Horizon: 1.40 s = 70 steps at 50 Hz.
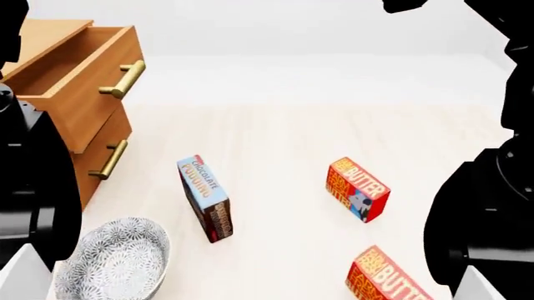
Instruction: Put the butter at the front in the top drawer of the cabinet and close it.
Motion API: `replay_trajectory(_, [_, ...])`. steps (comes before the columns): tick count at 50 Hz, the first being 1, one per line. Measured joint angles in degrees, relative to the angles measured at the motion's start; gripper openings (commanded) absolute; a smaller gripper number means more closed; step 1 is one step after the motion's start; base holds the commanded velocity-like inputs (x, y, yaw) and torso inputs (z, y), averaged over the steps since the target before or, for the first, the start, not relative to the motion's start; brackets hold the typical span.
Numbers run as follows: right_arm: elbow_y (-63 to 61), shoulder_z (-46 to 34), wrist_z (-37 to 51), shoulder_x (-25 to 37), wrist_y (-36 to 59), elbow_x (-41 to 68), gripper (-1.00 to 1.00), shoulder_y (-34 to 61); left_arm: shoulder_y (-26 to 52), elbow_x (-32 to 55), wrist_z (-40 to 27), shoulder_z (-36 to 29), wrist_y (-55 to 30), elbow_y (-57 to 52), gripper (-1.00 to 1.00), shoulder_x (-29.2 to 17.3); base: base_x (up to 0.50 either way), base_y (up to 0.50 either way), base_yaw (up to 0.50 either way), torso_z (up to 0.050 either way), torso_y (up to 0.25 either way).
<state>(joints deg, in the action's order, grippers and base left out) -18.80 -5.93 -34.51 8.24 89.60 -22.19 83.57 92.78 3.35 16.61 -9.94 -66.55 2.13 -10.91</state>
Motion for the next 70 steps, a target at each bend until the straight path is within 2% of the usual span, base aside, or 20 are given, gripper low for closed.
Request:
replay_trajectory(10, [0.4, -1.0, -4.2, -0.7, 0.1, -5.9, 1.00, -0.4, -0.4, 0.4, 0.7, -1.2, -0.7, -0.9, 1.00, -0.7, 0.10, 0.00, 0.00, 0.000, 0.002])
replay_trajectory(17, [0.9, -1.5, -10.6, -1.6, 0.2, -13.5, 1.00, -0.9, 2.1, 2.7, 6.0, -8.5, -7.9, -4.7, 1.00, -4.5, 0.00, 0.00, 0.00, 0.000, 0.000])
replay_trajectory(20, [1.2, -1.6, -14.0, -2.1, 0.2, -17.7, 1.00, -1.0, 7.3, 9.5, 3.8, -14.5, -12.0, -3.1, 1.00, -8.0, 0.00, 0.00, 0.00, 0.000, 0.000])
replay_trajectory(24, [1.6, -1.8, -18.6, -2.9, 0.2, -23.3, 1.00, -1.2, 16.4, 25.5, -2.7, -24.5, -15.7, 2.5, 1.00, -12.1, 0.00, 0.00, 0.00, 0.000, 0.000])
replay_trajectory(29, [1.7, -1.9, -24.4, -3.8, 0.0, -29.6, 1.00, -1.5, 25.8, 42.8, -6.0, -35.2, -18.5, 9.8, 1.00, -15.4, 0.00, 0.00, 0.00, 0.000, 0.000])
replay_trajectory(37, [1.5, -1.2, -30.9, -4.8, -0.5, -36.5, 1.00, -2.7, 34.2, 57.0, -6.9, -45.7, -20.4, 20.3, 1.00, -18.1, 0.00, 0.00, 0.00, 0.000, 0.000])
replay_trajectory(45, [1.1, 0.1, -34.0, -5.6, -1.4, -39.2, 1.00, -4.4, 34.5, 64.5, -9.9, -47.9, -18.6, 26.5, 1.00, -20.3, 0.00, 0.00, 0.00, 0.000, 0.000])
replay_trajectory(56, [0.5, 2.2, -34.3, -6.4, -2.7, -39.0, 1.00, -7.0, 29.5, 71.1, -18.4, -45.2, -14.3, 29.8, 1.00, -23.4, 0.00, 0.00, 0.00, 0.000, 0.000])
replay_trajectory(62, [0.3, 3.4, -32.9, -6.9, -3.5, -37.4, 1.00, -8.3, 26.7, 71.6, -22.8, -44.9, -12.1, 31.1, 1.00, -24.1, 0.00, 0.00, 0.00, 0.000, 0.000])
replay_trajectory(70, [0.0, 4.5, -30.7, -7.1, -3.9, -34.9, 1.00, -9.6, 26.1, 69.4, -24.6, -47.1, -10.9, 33.6, 1.00, -23.9, 0.00, 0.00, 0.00, 0.000, 0.000])
